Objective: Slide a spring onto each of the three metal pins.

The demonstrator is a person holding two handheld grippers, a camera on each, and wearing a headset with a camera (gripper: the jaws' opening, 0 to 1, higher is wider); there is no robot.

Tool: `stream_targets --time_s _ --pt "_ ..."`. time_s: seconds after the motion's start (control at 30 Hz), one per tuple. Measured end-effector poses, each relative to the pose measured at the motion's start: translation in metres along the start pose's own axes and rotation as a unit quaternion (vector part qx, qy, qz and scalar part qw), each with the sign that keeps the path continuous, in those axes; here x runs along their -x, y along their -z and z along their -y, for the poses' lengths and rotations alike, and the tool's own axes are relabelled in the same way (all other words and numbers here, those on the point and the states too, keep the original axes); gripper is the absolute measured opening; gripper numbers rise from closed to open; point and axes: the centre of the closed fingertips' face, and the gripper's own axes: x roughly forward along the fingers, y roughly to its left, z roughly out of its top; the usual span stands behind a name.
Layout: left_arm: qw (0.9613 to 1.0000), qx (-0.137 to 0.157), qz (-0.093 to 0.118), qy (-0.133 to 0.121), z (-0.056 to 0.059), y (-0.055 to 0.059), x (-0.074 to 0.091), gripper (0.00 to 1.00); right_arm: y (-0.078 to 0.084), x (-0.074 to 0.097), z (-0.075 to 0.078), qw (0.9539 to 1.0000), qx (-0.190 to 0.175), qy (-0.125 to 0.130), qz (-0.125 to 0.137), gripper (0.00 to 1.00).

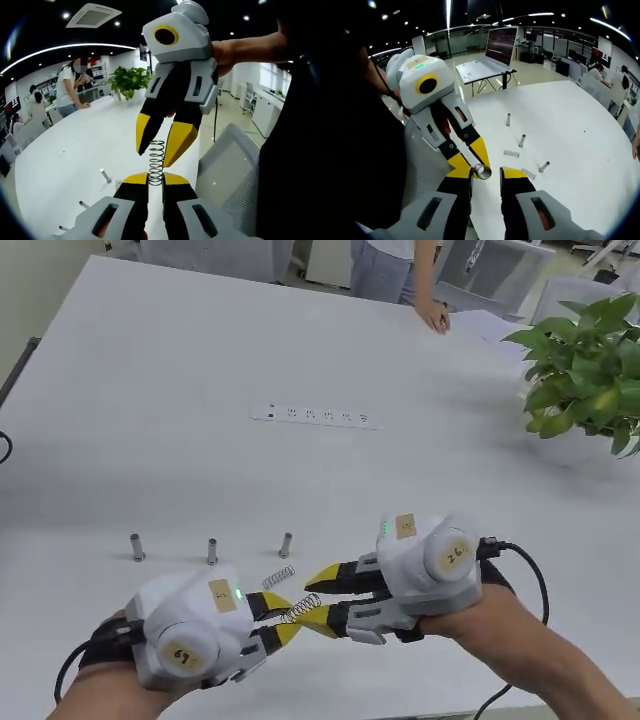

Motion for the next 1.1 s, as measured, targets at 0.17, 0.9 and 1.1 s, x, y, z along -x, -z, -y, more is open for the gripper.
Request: stream_targets --time_s 0.17,0.9,1.1 --pt "1.0000 -0.004 0.000 0.005 0.002 -0.002 0.001 0.02 0.000 0.001 -0.001 0.9998 0.018 -0.005 -0.006 0.18" --pt "0.9989 -0.025 -0.016 0.037 0.011 0.005 -0.001 0.02 0.007 -0.004 -0.018 0.9937 0.086 -0.064 -0.034 0.08" --pt "0.9991 -0.012 -0.015 0.038 0.010 0.009 -0.002 0.03 0.008 -0.008 -0.018 0.9939 0.083 -0.063 -0.037 0.08"
